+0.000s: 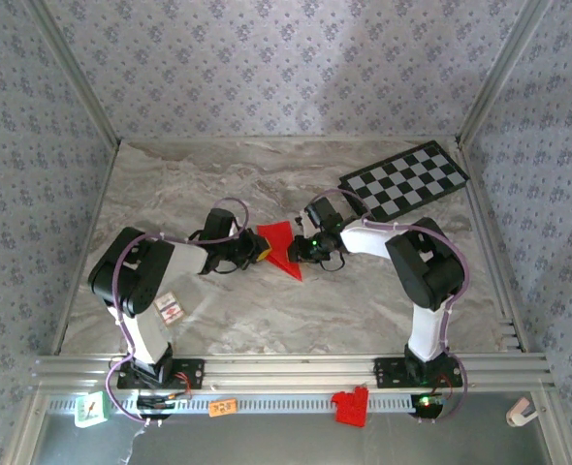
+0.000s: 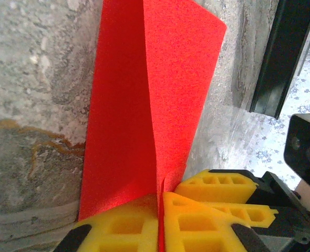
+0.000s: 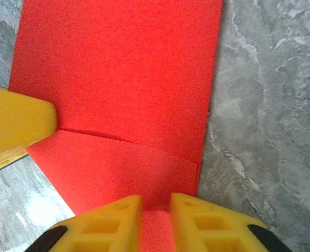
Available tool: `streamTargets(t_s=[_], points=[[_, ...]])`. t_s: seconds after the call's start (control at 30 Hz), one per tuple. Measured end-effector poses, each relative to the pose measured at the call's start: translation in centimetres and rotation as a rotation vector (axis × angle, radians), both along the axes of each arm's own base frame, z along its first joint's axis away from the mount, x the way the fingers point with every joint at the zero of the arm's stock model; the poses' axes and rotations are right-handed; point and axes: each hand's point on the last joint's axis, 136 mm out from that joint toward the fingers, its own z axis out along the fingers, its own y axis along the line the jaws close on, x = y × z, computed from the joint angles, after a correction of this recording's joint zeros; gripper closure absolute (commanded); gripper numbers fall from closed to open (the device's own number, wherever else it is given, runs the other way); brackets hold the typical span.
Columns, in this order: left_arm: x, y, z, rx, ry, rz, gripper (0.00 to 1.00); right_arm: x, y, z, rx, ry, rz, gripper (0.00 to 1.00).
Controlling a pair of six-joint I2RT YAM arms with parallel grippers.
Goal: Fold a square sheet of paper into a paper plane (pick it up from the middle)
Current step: Fourth fold the wing at the center of the table.
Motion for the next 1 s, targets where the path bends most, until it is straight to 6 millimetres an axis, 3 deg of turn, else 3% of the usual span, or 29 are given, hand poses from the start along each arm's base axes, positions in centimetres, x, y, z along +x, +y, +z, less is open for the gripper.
streamTargets(t_s=[0.2, 0.33, 0.53, 0.73, 1.0], points=[[-0.2, 0.1, -0.3, 0.011, 0.009, -0.003, 0.94, 0.3, -0.3, 0.9, -0.013, -0.043, 0.004, 0.72], [-0.6, 0.4, -0.8, 0.031, 0.03, -0.005, 0.95, 1.1, -0.6, 3.2, -0.013, -0.125, -0.002, 0.68], [-1.0, 0.9, -1.5, 0.07, 0.065, 0.007, 0.95, 1.2, -2.0, 6.2, -0.038, -0.267, -0.02, 0.55], [-0.5, 1.3, -0.9, 0.12, 0.078, 0.026, 0.95, -0.1, -2.6, 6.0, -0.121, -0.348, 0.0, 0.49], [-0.4, 1.0, -0.5, 0.2, 0.121, 0.029, 0.95, -2.3, -0.7, 5.5, -0.216, -0.443, 0.109, 0.52]])
